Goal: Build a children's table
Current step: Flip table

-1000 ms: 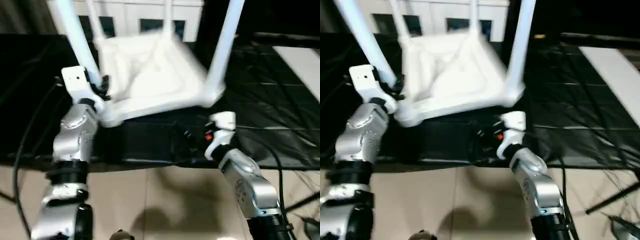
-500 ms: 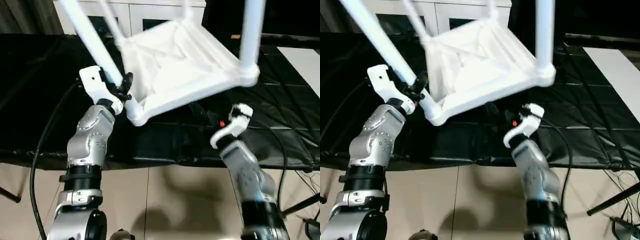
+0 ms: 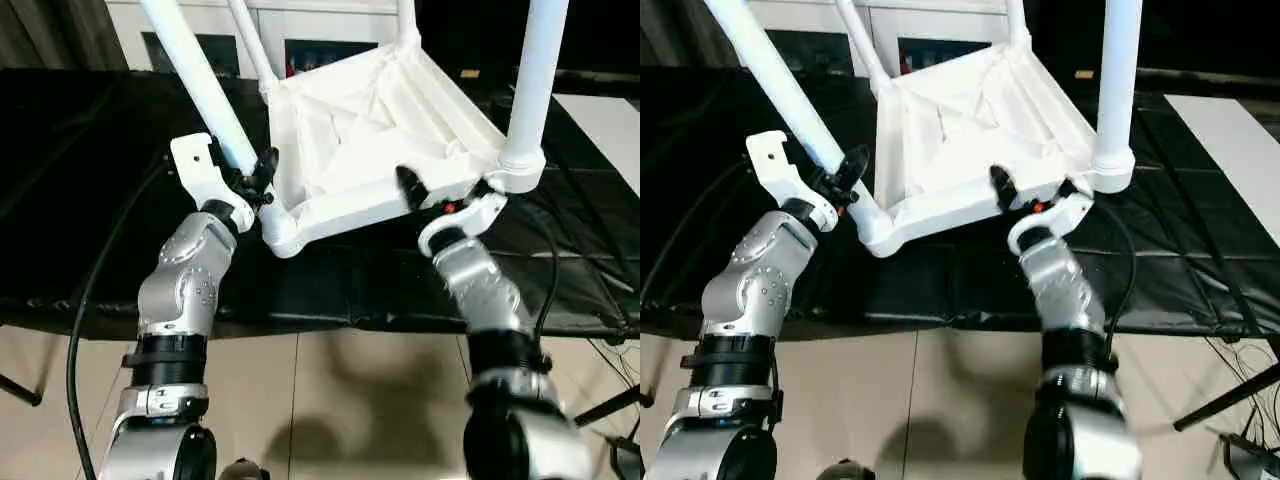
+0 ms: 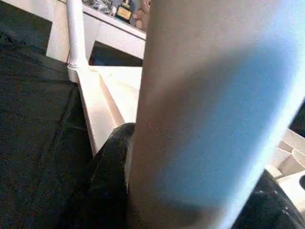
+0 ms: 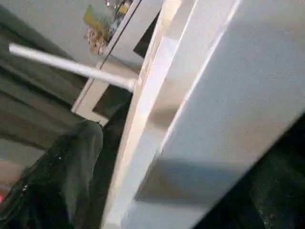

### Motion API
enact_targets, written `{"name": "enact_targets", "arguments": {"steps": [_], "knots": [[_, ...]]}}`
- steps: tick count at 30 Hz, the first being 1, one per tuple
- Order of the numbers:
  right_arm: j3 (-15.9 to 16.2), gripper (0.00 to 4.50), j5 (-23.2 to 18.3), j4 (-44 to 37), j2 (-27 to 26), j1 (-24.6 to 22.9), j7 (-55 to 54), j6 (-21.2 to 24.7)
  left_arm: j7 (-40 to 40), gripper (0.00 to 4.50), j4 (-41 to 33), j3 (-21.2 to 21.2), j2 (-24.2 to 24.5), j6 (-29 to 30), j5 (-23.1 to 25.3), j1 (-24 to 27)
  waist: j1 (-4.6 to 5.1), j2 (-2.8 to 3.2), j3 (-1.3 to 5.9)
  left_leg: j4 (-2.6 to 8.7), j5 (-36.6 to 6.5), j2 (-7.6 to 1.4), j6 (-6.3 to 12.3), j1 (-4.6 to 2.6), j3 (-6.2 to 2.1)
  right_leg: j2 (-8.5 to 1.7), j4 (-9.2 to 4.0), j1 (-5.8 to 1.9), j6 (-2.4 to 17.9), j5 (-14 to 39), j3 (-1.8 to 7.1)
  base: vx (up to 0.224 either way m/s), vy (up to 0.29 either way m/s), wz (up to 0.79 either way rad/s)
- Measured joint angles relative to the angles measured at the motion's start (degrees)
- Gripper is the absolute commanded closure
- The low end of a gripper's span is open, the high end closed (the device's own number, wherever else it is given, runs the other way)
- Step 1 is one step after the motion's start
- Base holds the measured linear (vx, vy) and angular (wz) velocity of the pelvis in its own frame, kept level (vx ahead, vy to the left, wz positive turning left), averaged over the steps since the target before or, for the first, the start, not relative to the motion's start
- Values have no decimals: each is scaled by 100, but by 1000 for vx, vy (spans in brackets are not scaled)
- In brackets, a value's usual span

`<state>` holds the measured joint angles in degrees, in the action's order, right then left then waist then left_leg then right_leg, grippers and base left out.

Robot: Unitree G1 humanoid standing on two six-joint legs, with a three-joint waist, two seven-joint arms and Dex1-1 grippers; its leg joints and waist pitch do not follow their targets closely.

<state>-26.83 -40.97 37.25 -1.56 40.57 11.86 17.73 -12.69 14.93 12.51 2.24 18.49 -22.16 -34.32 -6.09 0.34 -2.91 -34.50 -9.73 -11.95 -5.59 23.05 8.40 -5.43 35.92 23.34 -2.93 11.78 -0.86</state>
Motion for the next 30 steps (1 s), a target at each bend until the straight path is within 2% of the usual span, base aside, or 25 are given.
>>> {"name": "enact_targets", "arguments": {"steps": [5,6,10,11,25,26,30], "knots": [[-113,78,-18,381,188,62,136,-110,-119,251,-50,-26,-12,31,0,93,-10,0,0,0,6,0,10,2,3,-1,1,1,0,0,0,0,0,0],[-160,99,-18,469,213,104,145,-157,-135,251,-93,-50,-14,51,0,125,-11,-1,0,0,7,0,12,3,4,-1,2,4,0,0,0,0,0,0],[-281,117,-19,660,288,259,142,-270,-259,251,-228,-126,-48,113,-4,233,-25,-1,-1,-1,10,0,17,6,7,-3,6,6,1,0,-1,0,0,0],[-307,140,-19,699,292,279,144,-301,-303,251,-240,-132,-51,130,-21,237,-31,-1,-1,-1,12,0,20,6,9,-4,7,7,1,0,0,0,0,0],[-516,230,-134,1169,356,467,378,-577,-386,251,-423,-220,-95,206,-32,286,-6,-3,-2,-3,22,-2,36,7,36,-14,22,19,3,-2,3,0,0,0],[-531,235,-138,1199,356,490,377,-599,-387,195,-423,-222,-95,208,-33,286,-4,-3,-2,-4,23,-2,37,8,36,-14,22,19,4,-2,3,0,0,0],[-615,240,-179,1295,340,507,371,-609,-440,168,-490,-165,-150,226,-255,285,3,-4,-2,-5,23,-2,37,9,38,-15,22,20,6,-3,4,0,0,0]]}}
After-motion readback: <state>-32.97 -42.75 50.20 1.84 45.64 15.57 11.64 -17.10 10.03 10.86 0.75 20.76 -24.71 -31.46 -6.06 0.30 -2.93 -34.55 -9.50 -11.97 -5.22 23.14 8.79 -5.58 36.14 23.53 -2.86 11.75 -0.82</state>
